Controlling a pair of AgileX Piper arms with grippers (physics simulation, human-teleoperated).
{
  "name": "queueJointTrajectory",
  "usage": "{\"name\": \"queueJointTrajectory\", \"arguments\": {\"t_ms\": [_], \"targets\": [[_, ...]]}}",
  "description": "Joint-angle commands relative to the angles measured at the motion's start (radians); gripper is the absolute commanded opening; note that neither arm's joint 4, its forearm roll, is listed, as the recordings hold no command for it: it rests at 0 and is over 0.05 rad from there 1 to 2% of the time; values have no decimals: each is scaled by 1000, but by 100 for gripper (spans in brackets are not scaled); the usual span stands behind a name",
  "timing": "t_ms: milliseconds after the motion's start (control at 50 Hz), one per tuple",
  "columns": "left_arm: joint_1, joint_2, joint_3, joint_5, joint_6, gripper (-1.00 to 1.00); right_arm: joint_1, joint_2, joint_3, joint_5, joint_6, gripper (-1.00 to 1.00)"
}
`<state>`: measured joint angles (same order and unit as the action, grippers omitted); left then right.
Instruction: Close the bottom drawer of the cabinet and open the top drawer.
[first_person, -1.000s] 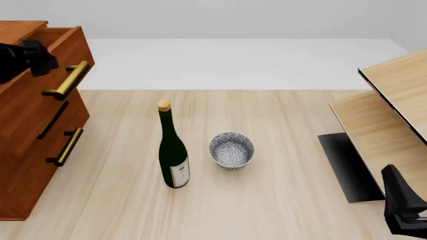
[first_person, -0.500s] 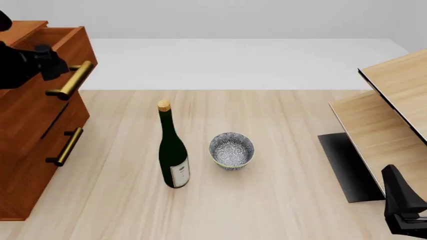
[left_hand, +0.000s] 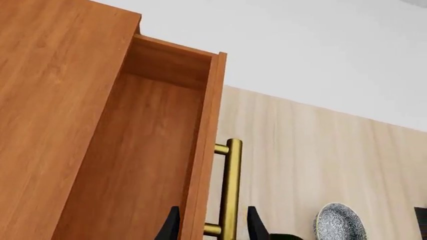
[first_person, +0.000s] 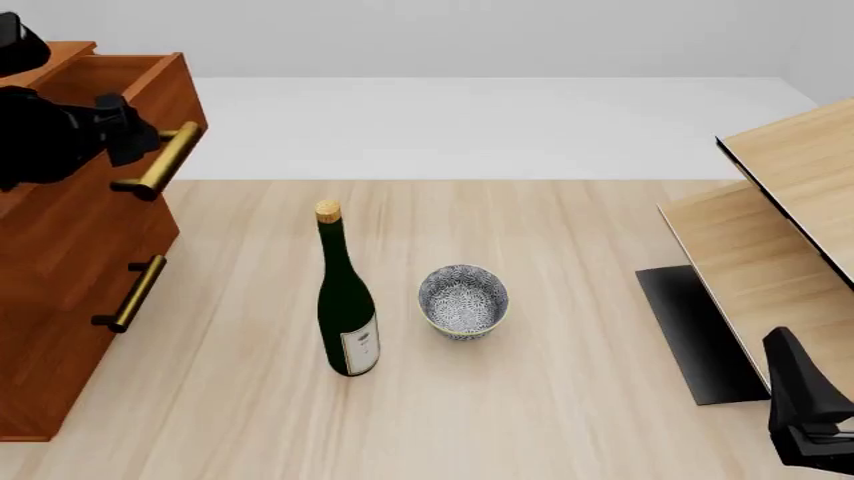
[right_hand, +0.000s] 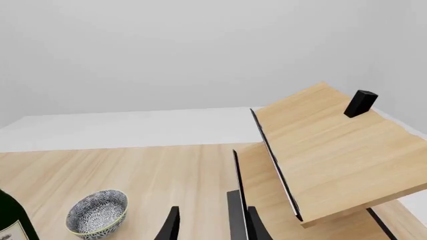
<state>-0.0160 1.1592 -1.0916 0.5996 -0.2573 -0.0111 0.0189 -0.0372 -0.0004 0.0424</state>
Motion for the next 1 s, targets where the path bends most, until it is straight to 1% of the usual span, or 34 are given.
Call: {"name": "queueJointTrajectory", "arguments": {"t_ms": [20,100,280,320,520,580,600,780,800,840,1000], "targets": [[-35,3,9,-10,-23,100,-1,2,0,-2,1,100],[-60,5,10,-18,-49,100,-3,-16,-2,17,3,100],[-82,10,26,-38,-73,100,-5,-17,-1,18,4,100],[-98,9,34,-47,-94,100,-6,-17,-1,18,4,100],[-143,7,42,-63,-145,100,-6,-17,0,17,1,100],[-146,4,45,-68,-149,100,-7,-17,0,17,2,100],[-155,4,51,-73,-163,100,-7,-17,1,16,1,100],[-177,2,59,-88,-187,100,-9,-17,1,16,1,100],[-193,3,67,-93,-210,100,-9,-17,1,16,1,100],[-197,2,64,-94,-207,100,-10,-17,1,15,1,100],[-228,2,72,-113,-238,100,-11,-16,2,13,1,100]]}}
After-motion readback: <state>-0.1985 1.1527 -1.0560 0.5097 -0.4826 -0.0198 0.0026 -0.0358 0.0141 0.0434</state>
